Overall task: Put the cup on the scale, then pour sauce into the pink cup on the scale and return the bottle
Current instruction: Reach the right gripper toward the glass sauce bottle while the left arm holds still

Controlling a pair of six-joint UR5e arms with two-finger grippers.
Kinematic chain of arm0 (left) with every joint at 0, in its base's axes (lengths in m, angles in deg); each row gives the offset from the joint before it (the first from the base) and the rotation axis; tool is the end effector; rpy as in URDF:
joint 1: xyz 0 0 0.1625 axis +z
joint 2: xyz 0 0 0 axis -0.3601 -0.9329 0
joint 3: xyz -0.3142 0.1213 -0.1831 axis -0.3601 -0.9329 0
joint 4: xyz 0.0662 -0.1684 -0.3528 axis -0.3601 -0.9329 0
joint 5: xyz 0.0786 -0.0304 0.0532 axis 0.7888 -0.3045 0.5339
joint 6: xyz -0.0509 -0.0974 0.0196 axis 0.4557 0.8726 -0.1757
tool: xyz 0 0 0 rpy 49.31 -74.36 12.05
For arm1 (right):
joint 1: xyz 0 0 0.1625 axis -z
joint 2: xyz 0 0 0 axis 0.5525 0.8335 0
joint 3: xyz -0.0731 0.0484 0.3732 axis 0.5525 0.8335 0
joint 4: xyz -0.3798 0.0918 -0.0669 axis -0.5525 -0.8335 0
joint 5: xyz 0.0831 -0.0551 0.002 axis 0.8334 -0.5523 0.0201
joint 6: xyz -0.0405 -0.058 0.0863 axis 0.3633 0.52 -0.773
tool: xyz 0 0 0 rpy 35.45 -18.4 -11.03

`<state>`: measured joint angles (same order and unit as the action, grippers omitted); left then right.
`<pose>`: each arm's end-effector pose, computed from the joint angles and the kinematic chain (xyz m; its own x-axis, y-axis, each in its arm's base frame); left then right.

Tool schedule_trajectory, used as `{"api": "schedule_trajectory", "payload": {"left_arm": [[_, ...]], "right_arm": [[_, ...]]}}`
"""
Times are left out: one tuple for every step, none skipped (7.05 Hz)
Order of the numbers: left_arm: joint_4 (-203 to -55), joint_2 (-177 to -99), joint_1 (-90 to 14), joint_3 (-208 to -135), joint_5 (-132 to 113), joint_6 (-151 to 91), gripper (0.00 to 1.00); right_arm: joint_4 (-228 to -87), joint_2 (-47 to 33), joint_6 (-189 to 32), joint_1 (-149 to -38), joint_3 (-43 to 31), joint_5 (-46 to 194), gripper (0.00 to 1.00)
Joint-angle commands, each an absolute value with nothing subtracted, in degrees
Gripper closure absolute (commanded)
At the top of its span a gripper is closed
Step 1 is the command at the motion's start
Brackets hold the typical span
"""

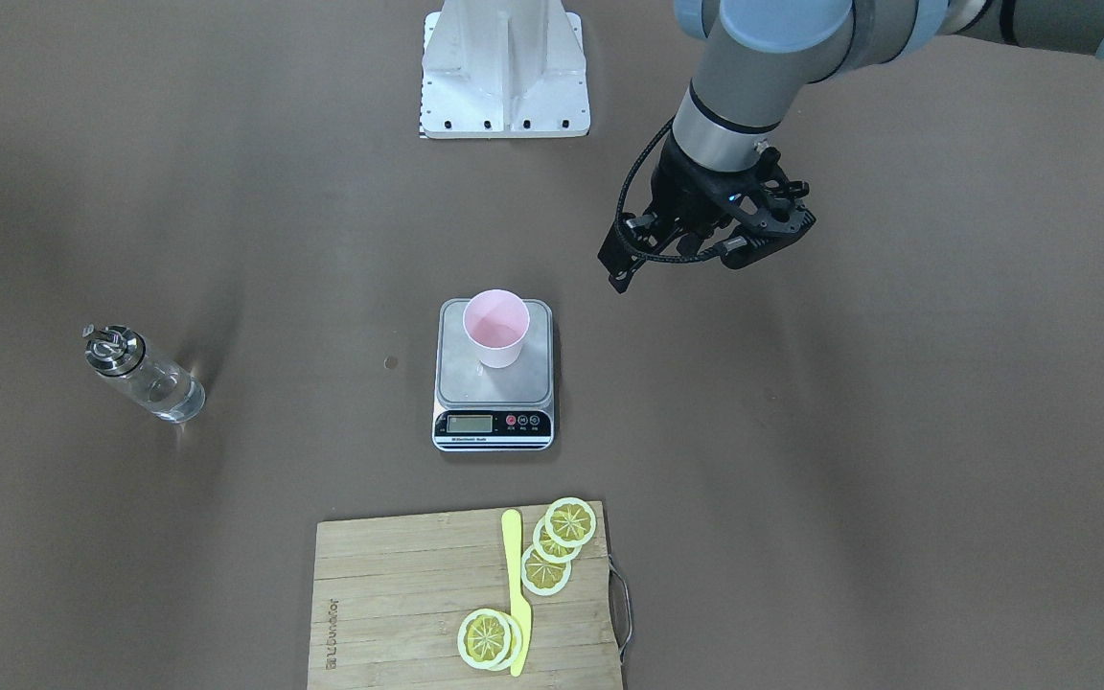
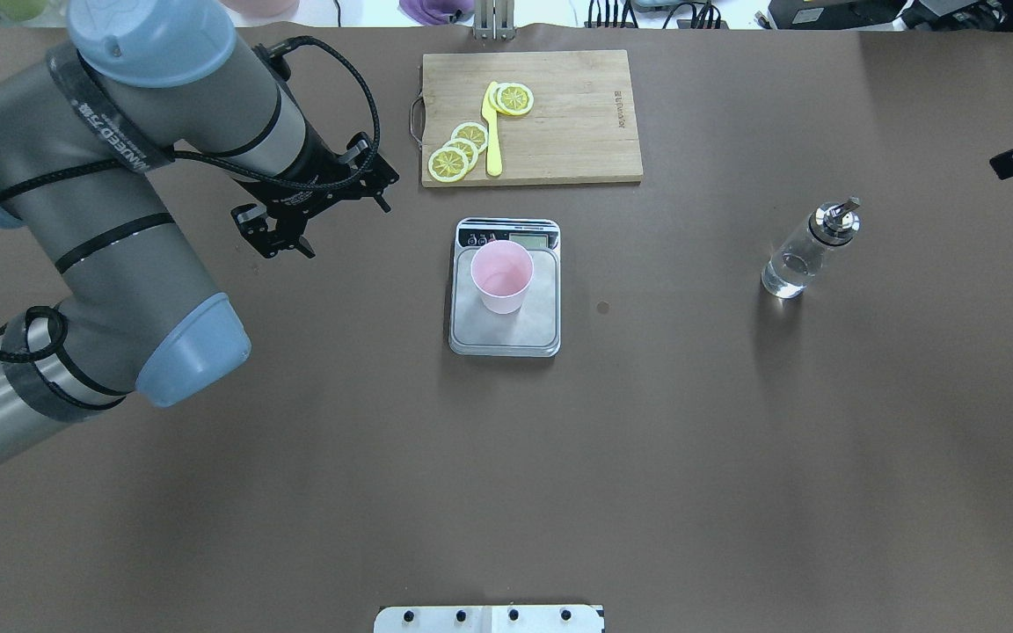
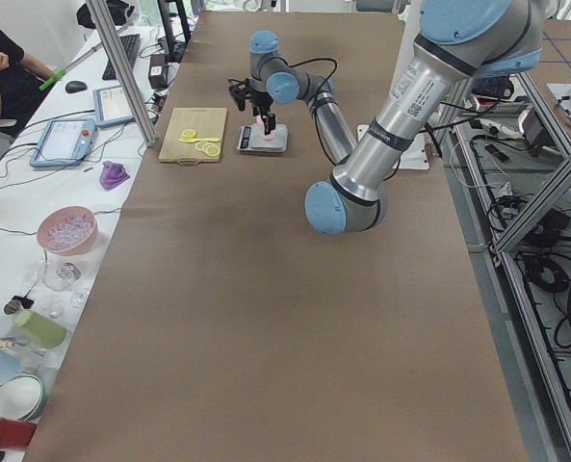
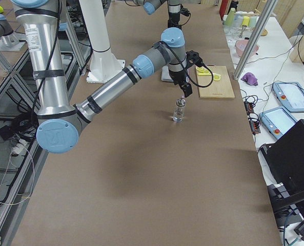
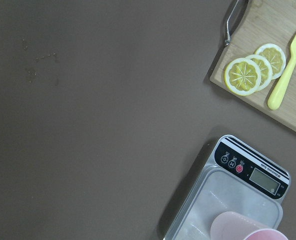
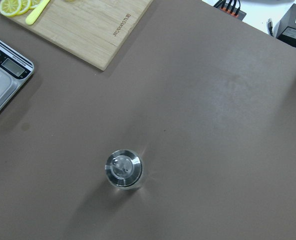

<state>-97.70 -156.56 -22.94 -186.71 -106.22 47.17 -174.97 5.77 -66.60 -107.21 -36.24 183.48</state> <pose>0.3714 -0.4713 0.1519 0.4615 -0.4893 -0.7400 0.3737 0.8638 -0.3380 -0.0744 -0.4588 0.3049 0.6058 -0.5318 0.5918 0.1774 0.8153 0.5511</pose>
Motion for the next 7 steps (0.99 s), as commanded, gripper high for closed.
{"api": "schedule_trajectory", "payload": {"left_arm": [[-97.6,-156.5,-23.2,-186.9,-106.2,47.1,0.01],[-97.6,-156.4,-23.2,-186.7,-106.2,47.1,0.01],[-97.6,-156.4,-23.2,-186.6,-106.2,47.1,0.01],[-97.6,-156.3,-23.1,-186.4,-106.1,47.2,0.01],[-97.6,-155.5,-22.8,-186.3,-105.9,47.1,0.01],[-97.6,-155.2,-22.9,-186.4,-105.8,46.2,0.01],[-97.6,-155.1,-22.9,-186.4,-105.8,46.2,0.01]], "right_arm": [[-169.8,7.8,-78.1,-99.1,-38.9,175.2,0.0],[-161.2,14.6,-80.6,-95.7,-39.4,171.4,0.0],[-150.5,21.7,-81.5,-94.3,-38.7,169.6,0.01],[-142.5,23.8,-85.9,-93.4,-35.4,169.3,0.01],[-137.9,23.6,-92.8,-93.2,-32.4,169.5,0.01],[-136.8,23.4,-94.0,-93.0,-32.3,169.4,0.0],[-136.0,23.8,-93.6,-91.3,-32.3,167.2,0.0]]}}
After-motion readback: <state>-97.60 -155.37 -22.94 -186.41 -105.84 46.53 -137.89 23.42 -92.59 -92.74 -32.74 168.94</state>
